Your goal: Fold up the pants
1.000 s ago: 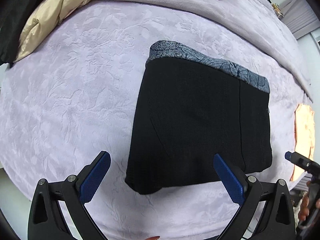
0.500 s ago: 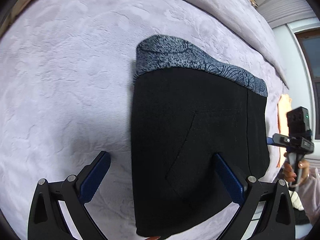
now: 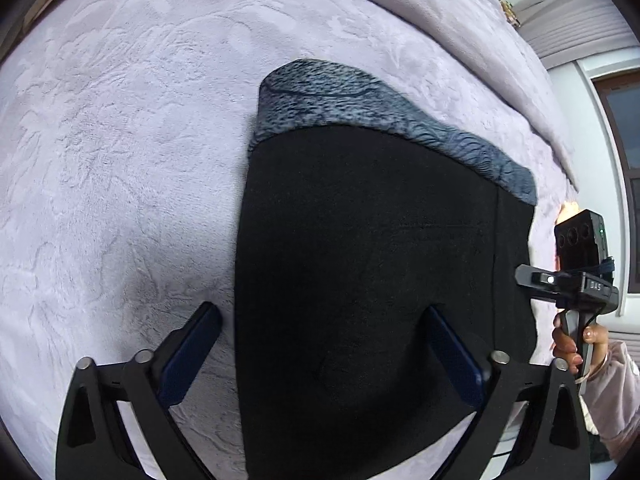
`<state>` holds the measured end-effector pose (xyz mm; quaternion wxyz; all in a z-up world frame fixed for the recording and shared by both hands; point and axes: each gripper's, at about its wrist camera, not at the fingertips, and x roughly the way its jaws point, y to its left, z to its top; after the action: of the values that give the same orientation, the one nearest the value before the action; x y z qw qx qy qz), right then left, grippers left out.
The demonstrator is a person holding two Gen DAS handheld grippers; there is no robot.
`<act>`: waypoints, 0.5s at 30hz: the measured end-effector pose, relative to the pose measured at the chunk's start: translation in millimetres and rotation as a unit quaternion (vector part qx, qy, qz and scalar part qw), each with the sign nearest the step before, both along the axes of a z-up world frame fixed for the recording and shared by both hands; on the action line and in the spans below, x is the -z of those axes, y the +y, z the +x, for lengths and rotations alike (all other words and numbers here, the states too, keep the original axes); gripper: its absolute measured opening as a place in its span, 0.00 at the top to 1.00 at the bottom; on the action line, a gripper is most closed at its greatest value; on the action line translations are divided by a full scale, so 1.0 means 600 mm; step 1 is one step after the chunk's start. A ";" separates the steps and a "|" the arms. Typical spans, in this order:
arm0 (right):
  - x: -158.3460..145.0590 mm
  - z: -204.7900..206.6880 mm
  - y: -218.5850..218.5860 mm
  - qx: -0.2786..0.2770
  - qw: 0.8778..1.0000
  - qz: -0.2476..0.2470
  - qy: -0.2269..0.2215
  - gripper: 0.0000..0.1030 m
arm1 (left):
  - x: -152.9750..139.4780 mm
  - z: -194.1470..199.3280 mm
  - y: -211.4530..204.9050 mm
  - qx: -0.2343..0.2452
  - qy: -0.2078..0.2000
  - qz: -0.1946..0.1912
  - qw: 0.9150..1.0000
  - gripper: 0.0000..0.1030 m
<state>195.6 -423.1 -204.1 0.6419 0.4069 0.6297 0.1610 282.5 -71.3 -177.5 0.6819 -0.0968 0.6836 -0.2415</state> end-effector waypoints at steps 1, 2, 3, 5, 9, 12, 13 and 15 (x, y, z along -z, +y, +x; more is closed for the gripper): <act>-0.005 -0.004 -0.001 0.007 1.000 0.006 0.000 0.44 | -0.006 -0.004 -0.001 -0.003 -0.001 -0.011 1.000 0.18; -0.011 -0.008 -0.003 0.013 1.000 0.014 -0.002 0.48 | -0.014 -0.007 -0.001 -0.005 -0.005 -0.014 1.000 0.23; -0.021 -0.013 -0.005 0.019 1.000 0.024 -0.006 0.55 | -0.024 -0.012 -0.004 -0.003 -0.012 -0.015 1.000 0.30; -0.039 -0.015 -0.002 0.025 0.999 0.034 -0.013 0.59 | -0.046 -0.024 -0.004 -0.001 -0.021 -0.020 1.000 0.36; -0.078 -0.032 0.008 0.033 0.997 0.061 -0.024 0.62 | -0.103 -0.057 -0.003 0.011 -0.038 -0.021 0.999 0.36; -0.101 -0.060 0.021 0.036 0.996 0.083 -0.024 0.62 | -0.133 -0.093 0.007 0.018 -0.049 -0.007 0.999 0.36; -0.105 -0.073 0.026 0.036 0.995 0.088 -0.024 0.62 | -0.137 -0.106 0.015 0.016 -0.051 0.001 0.999 0.36; -0.105 -0.100 0.039 0.037 0.995 0.094 -0.020 0.62 | -0.128 -0.126 0.028 0.007 -0.051 0.019 0.998 0.36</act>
<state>135.6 -399.8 -141.0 0.6187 0.4852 0.5834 0.2034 207.1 -54.4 -101.0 0.7159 -0.0669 0.6530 -0.2381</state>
